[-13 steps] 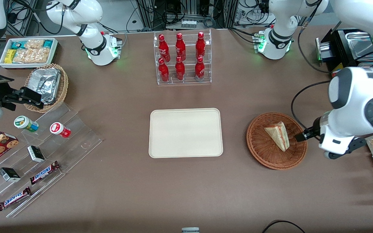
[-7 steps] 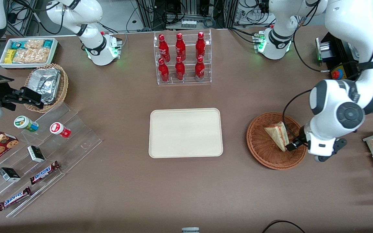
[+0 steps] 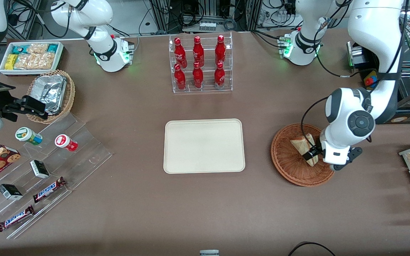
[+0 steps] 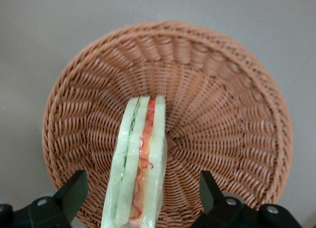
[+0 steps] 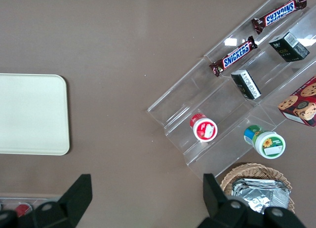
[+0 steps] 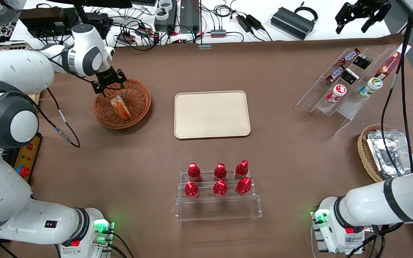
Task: Place sandwich from basket to tray
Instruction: 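Lower the open left gripper around the sandwich and close it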
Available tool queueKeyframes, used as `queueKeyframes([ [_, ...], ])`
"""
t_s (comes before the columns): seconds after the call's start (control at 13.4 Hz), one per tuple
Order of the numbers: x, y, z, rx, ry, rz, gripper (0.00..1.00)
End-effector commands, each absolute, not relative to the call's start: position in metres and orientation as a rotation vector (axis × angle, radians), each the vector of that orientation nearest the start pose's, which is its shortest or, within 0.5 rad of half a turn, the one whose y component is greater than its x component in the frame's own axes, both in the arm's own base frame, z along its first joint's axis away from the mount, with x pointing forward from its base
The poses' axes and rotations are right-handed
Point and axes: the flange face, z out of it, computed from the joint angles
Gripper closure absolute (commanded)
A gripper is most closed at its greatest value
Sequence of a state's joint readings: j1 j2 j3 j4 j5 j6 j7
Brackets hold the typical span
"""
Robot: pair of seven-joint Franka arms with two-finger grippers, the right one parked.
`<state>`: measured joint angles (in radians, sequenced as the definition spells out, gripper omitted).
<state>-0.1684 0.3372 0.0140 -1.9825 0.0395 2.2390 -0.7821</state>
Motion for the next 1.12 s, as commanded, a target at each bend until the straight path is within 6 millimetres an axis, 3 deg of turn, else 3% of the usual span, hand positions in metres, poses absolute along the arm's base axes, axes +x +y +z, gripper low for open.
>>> queueKeyframes([
  [0.0,0.571,-0.090,0.288,-2.941,-0.950,0.056,0.00],
  [0.52,0.552,-0.094,0.268,-2.922,-0.954,0.100,0.02],
  [0.74,0.548,-0.101,0.264,-2.915,-0.957,0.111,0.19],
  [0.82,0.548,-0.102,0.264,-2.908,-0.972,0.112,0.31],
  [1.04,0.551,-0.103,0.268,-2.909,-0.973,0.110,0.96],
])
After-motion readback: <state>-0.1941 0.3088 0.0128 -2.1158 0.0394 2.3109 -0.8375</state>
